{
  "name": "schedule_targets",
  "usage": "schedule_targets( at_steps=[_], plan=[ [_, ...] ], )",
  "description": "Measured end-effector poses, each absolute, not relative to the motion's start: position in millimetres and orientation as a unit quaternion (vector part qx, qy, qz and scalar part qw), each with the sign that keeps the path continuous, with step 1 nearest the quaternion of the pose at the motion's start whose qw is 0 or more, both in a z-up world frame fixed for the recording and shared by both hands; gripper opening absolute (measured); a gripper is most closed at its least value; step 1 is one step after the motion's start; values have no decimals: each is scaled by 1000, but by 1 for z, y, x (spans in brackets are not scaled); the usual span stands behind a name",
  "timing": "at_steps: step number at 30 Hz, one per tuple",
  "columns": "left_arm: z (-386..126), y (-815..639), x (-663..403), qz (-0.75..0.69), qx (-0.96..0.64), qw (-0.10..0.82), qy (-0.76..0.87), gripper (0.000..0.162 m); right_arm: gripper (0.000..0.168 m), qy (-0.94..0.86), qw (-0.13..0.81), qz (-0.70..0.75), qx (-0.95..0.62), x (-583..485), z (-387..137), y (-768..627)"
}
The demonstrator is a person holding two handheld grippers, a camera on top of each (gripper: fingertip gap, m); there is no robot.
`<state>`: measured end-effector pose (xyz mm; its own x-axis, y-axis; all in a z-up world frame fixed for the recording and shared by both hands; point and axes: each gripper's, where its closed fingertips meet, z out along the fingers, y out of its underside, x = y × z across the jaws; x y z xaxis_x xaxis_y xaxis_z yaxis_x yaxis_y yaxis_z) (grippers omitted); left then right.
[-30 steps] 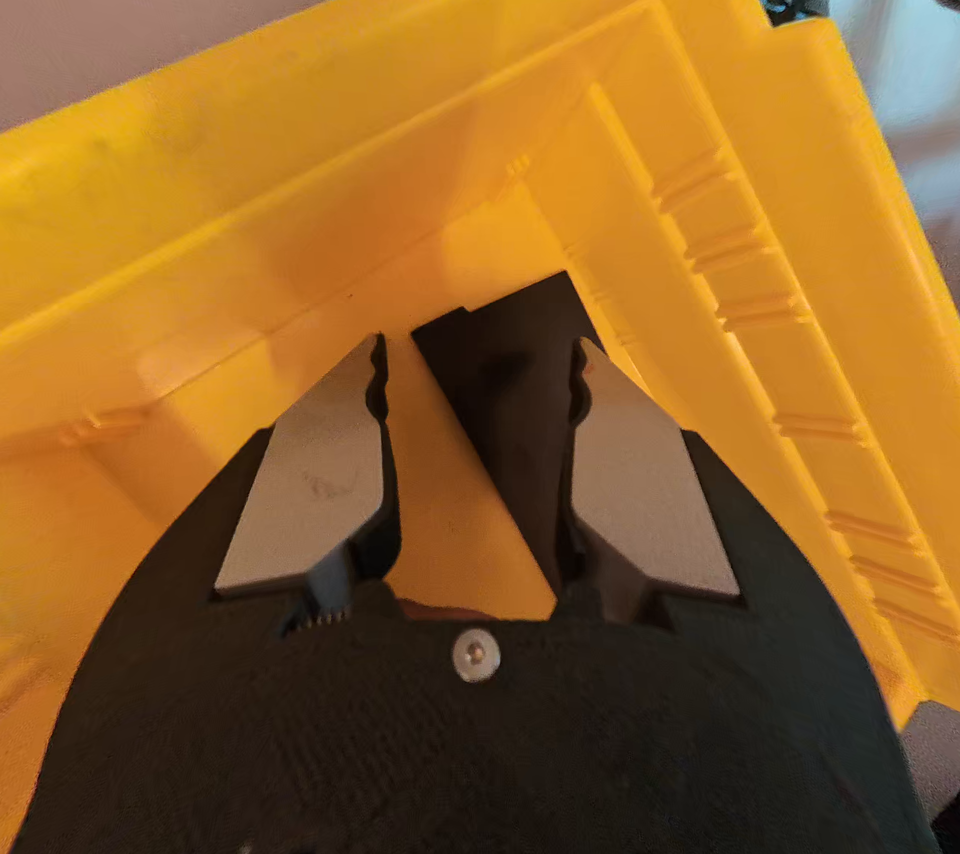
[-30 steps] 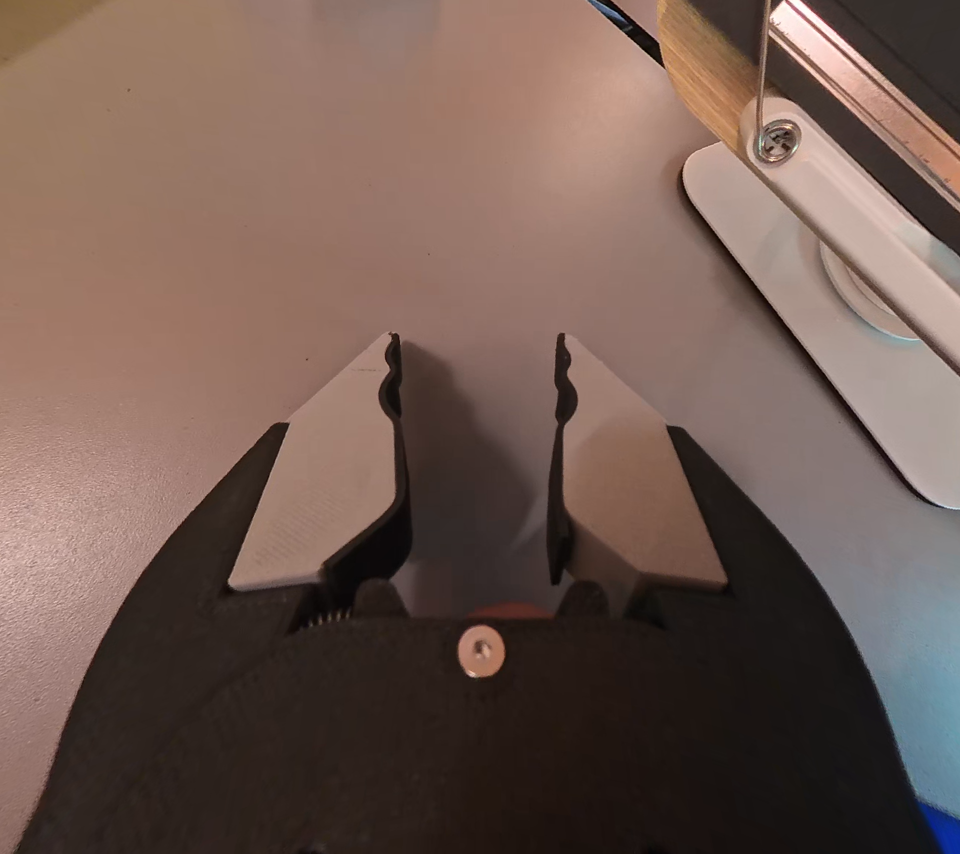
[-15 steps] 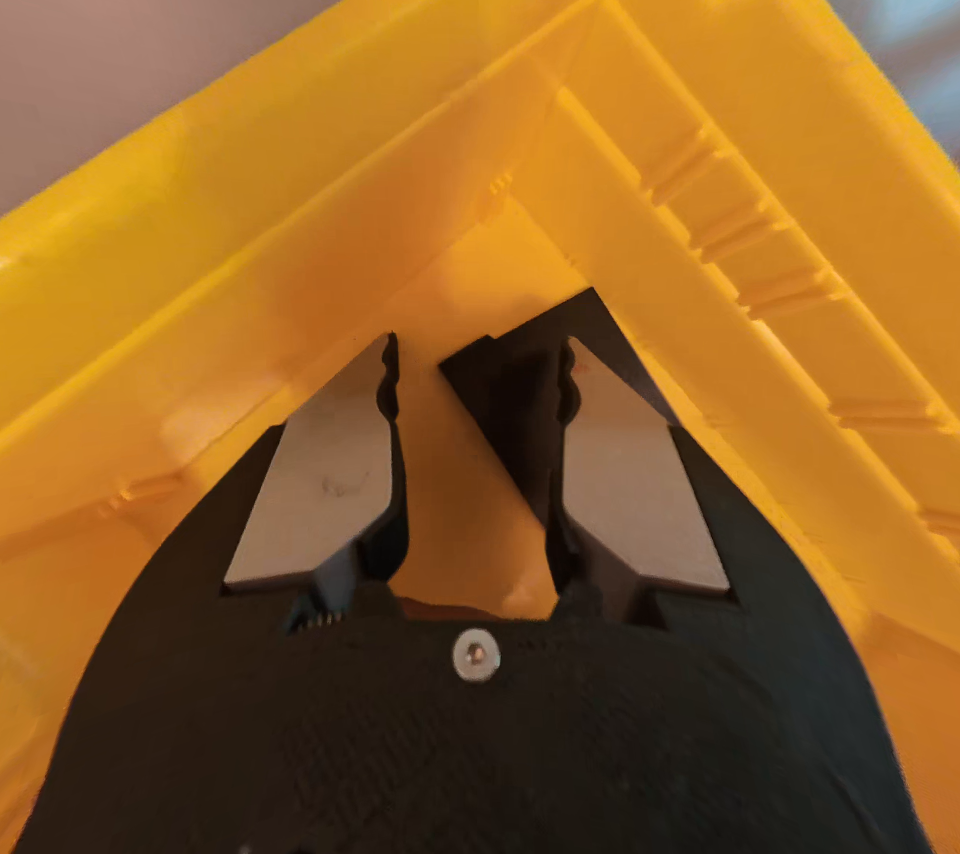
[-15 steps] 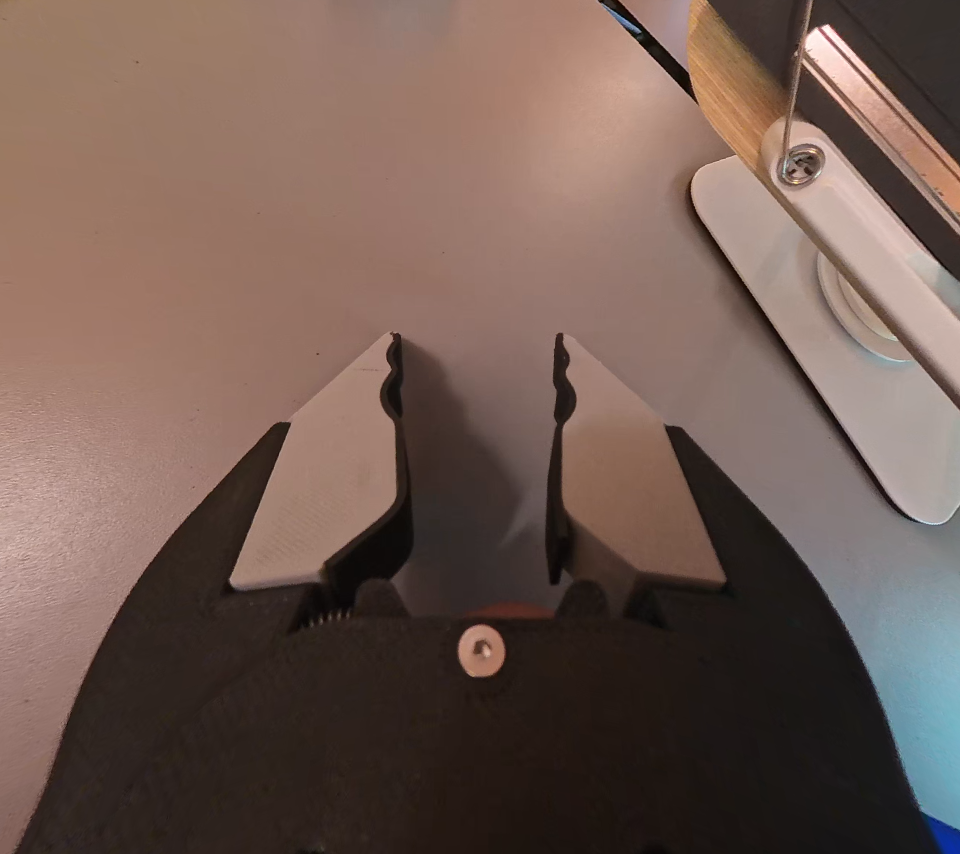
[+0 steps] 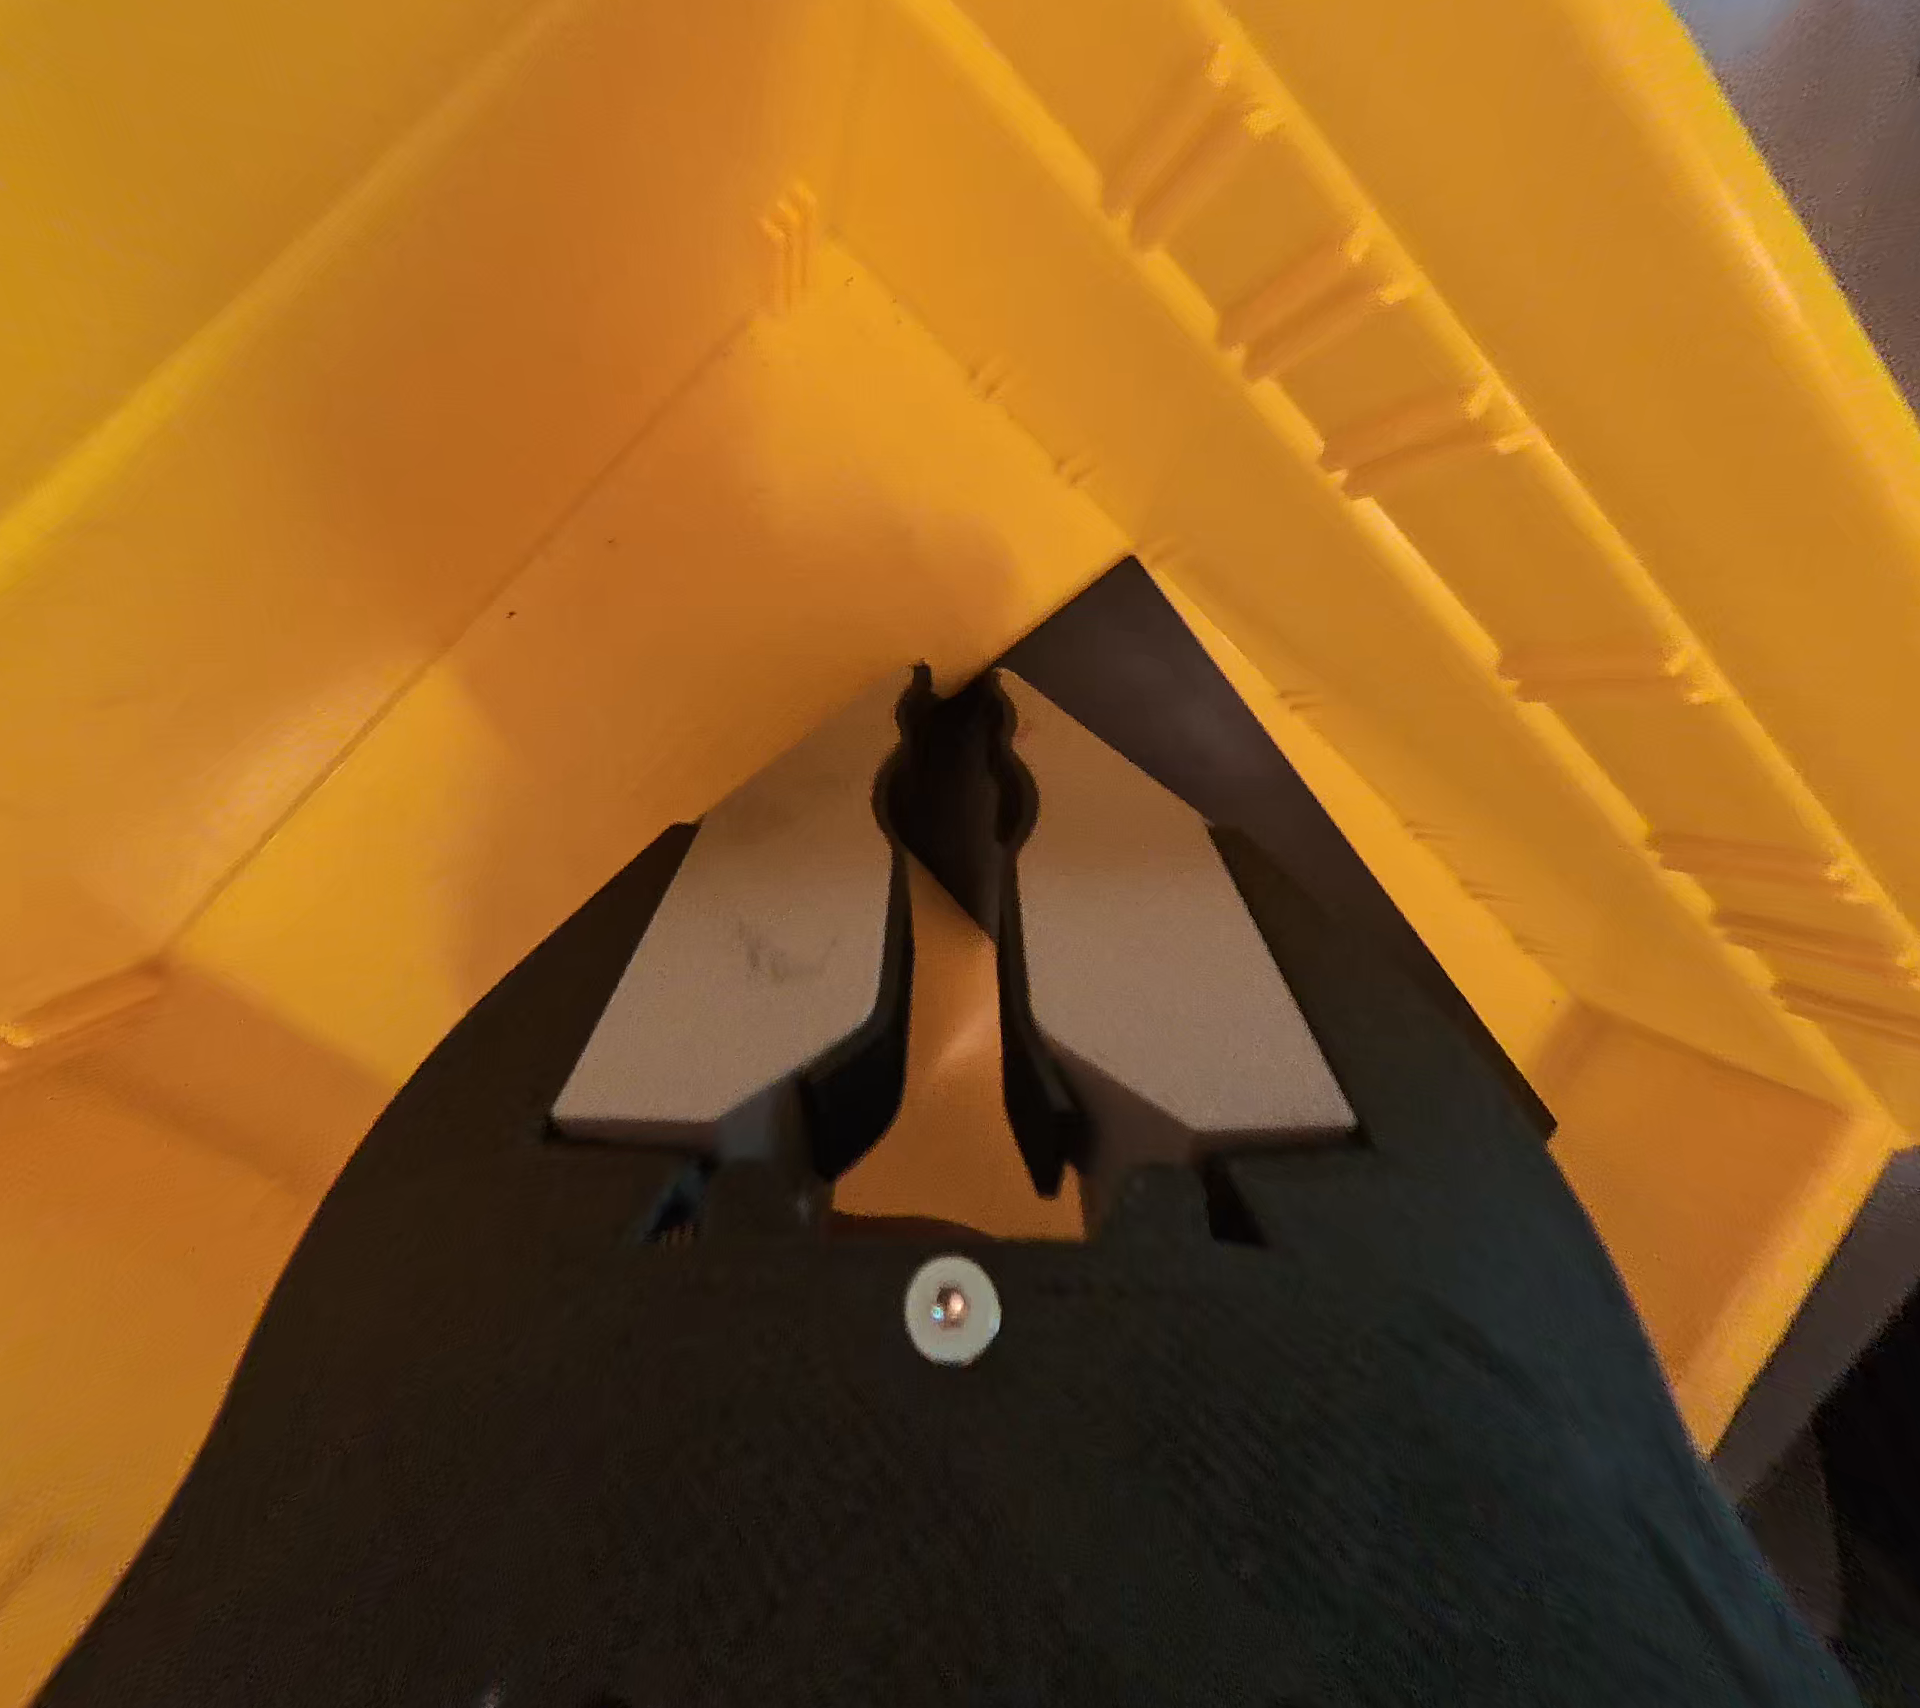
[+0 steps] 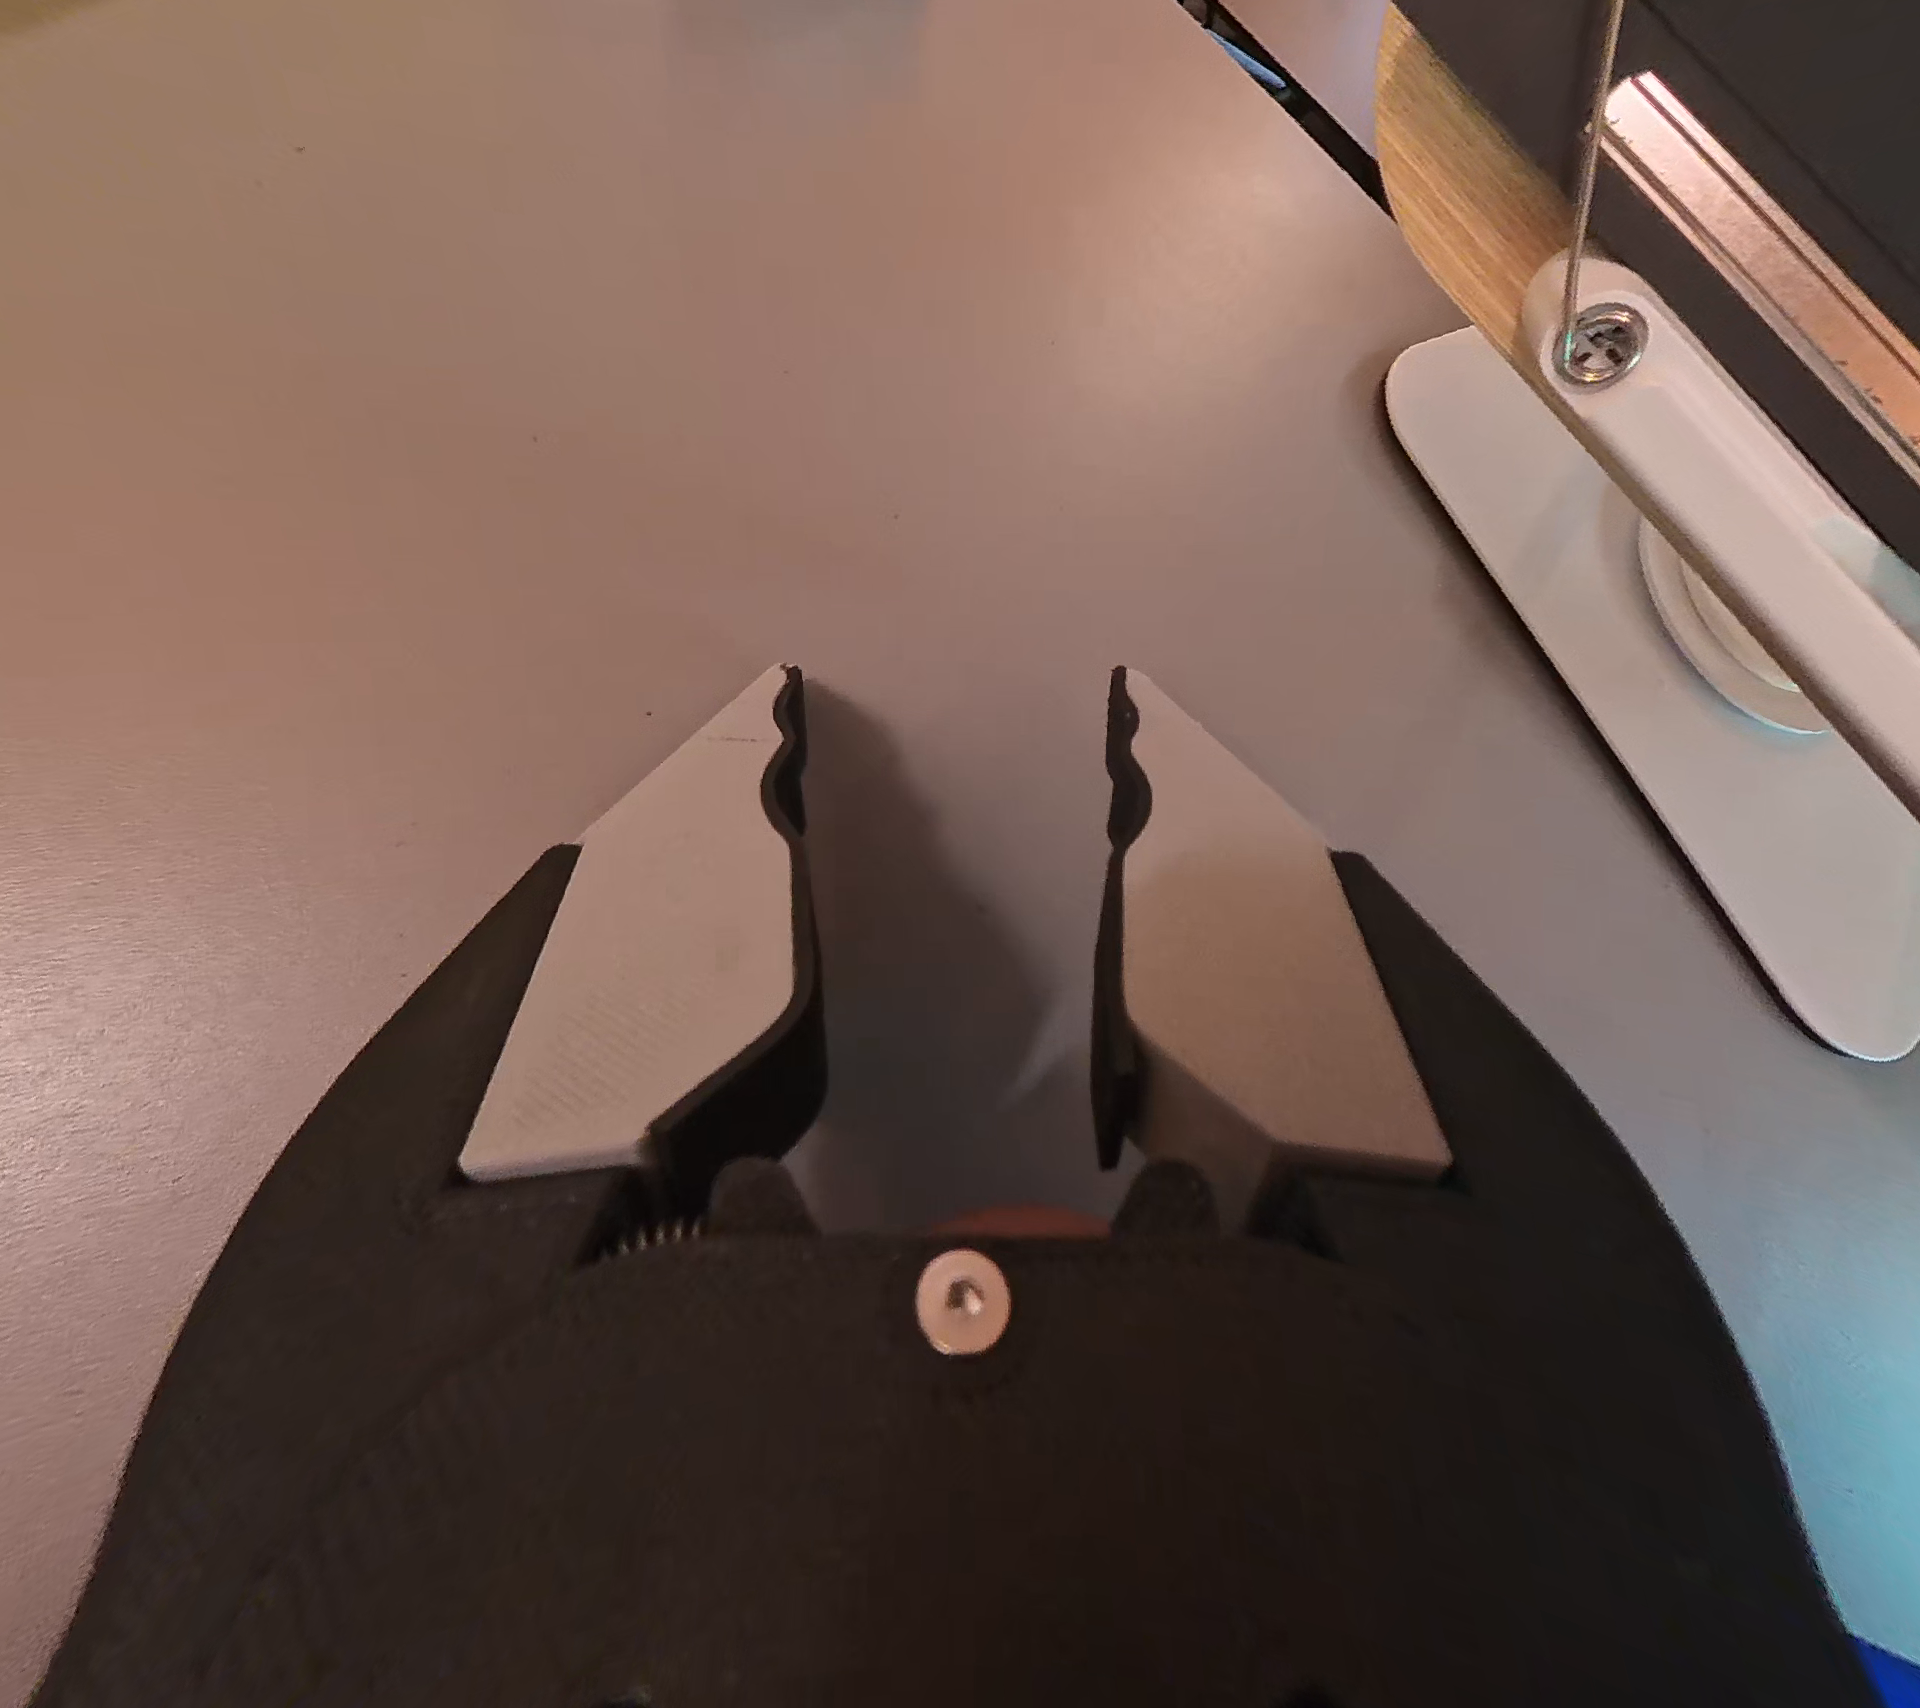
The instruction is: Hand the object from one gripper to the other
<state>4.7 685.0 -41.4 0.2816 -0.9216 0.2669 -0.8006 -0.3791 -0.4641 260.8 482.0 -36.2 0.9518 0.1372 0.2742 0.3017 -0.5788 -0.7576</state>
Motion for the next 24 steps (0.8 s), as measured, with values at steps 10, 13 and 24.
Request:
schedule_targets(
  at_steps=[10, 13, 24],
  plan=[
    [-24, 667, -12, -213, -759, 94, 607, 2, 55, -122, 446, -89, -882, 261, -35, 482],
    [-23, 663, -21, -204, -759, 79, 613, 3, 55, -125, 445, -92, -882, 260, -35, 482],
    [-3, 634, -42, -242, -733, 37, 634, 1, 55, -127, 445, -90, -882, 259, -35, 482]
  ],
)
